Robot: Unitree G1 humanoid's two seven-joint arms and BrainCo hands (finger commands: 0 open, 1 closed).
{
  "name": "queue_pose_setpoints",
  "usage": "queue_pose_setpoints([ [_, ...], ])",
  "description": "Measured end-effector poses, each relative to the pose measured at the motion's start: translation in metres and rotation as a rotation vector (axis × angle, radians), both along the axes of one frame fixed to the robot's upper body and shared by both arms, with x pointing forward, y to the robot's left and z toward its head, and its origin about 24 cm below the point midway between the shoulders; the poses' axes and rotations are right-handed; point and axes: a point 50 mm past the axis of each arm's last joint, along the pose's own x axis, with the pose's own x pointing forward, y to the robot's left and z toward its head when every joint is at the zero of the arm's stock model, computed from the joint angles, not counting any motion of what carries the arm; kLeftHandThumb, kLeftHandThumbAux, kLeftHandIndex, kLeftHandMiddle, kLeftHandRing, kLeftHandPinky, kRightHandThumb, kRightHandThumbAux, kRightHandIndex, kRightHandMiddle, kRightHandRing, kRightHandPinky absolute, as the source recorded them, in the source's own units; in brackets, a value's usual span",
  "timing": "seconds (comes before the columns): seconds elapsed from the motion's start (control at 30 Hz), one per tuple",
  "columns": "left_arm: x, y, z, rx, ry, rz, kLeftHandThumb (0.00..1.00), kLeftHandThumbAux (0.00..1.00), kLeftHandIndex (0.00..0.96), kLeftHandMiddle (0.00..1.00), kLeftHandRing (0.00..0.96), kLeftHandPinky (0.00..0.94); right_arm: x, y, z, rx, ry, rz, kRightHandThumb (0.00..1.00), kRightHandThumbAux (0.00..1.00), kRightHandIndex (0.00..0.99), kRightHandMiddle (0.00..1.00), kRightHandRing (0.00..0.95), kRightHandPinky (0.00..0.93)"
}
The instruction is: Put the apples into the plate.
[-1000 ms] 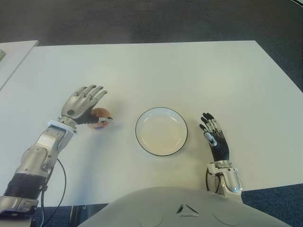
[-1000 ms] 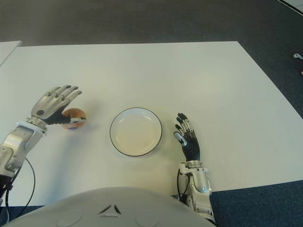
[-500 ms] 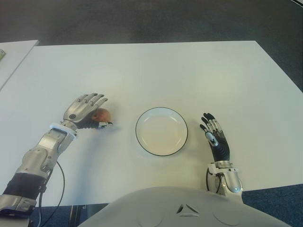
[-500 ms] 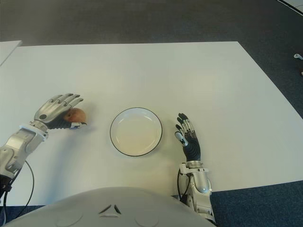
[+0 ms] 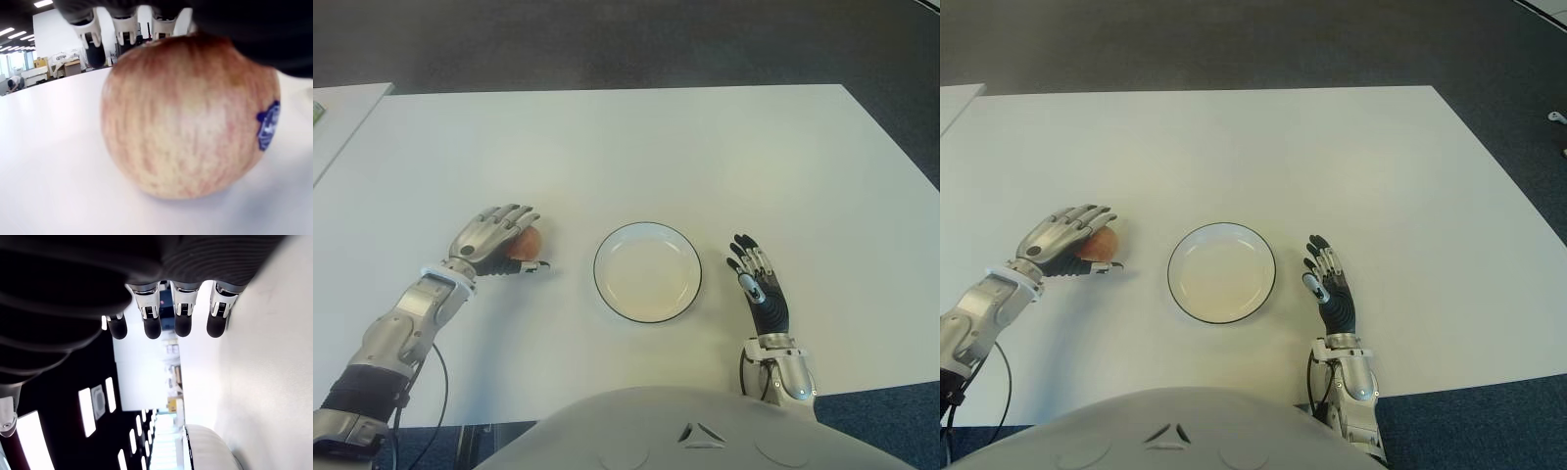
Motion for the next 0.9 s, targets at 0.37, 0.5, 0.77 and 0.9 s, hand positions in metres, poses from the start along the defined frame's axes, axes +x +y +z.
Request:
queue_pose_setpoints([
  [0.37, -0.0001, 0.0007, -0.0022, 0.0, 0.001, 0.009, 0.285, 0.192, 0.081, 0.018, 0.015, 0.08, -0.0003, -0.0008, 0.0, -0.002, 0.001, -0.002, 0.163, 0.438, 0.0, 0.0, 0.0, 0.0],
  [0.5, 0.0004, 0.0013, -0.0031, -0.007, -0.011, 0.005, 0.345, 0.219, 0.219, 0.233, 0.25, 0.323, -0.0003, -0.0013, 0.0, -0.002, 0.005, -0.004, 0.162, 0.435, 0.0, 0.0, 0.0, 0.0],
  [0.77, 0.0035, -0.0012, -0.0044, -0.024, -0.014, -0.018, 0.567, 0.31, 0.461, 0.603, 0.597, 0.626, -0.0007, -0.0024, 0.0001, -0.001, 0.013, -0.008, 0.161, 0.436, 0.0, 0.0, 0.0, 0.0],
  [0.9, 0.0055, -0.0004, -0.0079, -0.018, -0.021, -0.023, 0.689, 0.583, 0.447, 0.641, 0.618, 0.642, -0.0012, -0.0032, 0.0003, -0.002, 0.016, -0.011, 0.16, 0.441, 0.0, 0.0, 0.0, 0.0],
])
